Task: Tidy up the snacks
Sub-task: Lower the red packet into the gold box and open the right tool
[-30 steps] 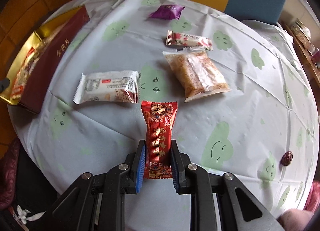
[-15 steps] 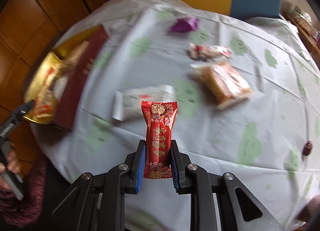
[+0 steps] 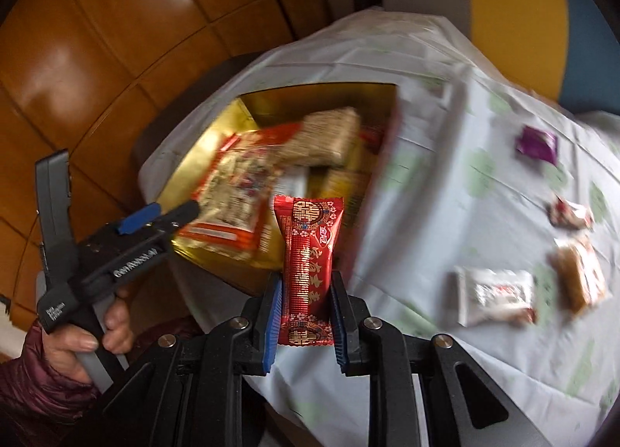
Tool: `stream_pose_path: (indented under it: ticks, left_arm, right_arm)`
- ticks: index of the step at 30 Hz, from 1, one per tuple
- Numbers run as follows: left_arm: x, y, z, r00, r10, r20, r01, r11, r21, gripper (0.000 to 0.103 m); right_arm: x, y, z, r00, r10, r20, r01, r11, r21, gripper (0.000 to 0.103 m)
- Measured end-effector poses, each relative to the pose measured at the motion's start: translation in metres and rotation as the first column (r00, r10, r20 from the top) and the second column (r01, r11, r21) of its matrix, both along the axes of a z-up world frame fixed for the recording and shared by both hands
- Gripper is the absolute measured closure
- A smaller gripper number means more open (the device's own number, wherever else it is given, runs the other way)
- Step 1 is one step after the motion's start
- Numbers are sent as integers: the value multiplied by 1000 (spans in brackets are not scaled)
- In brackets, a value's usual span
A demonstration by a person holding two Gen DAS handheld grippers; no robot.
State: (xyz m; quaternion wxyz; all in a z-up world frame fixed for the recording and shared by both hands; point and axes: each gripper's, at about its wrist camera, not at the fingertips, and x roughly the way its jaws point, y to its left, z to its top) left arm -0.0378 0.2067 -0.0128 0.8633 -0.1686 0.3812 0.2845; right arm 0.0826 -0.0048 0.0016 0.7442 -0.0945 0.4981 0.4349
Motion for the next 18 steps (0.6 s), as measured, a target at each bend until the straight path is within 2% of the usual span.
stream_pose_path:
  ticks: [4,7,11,15,18]
  left_arm:
    - [-2,4,-1,1000,9,1,-9,1000,-5,37]
    - [-1,4,-4,1000,2,-9,-2,1000,-9,42]
    - [-1,4,-5,1000,4,-10,-4,1000,-7,42]
    - [-1,6,-6,1000,4,-10,-4,1000,-8,42]
    - [0,4,-7,1000,-4,-13,4,1000,-3,46]
  right_arm:
    - [-8,24,-1,999,48,20,-47,999,-23,80]
    - [-9,37,-4,997,72,32,-71,997,-37,80]
    - [-6,54,-11,994,92,53,-89,994,-64,78]
    - [-3,60,-23,995,85,53,-80,993,-85,71]
    - [-2,58,-28,996,68,50,-63,994,-90,71]
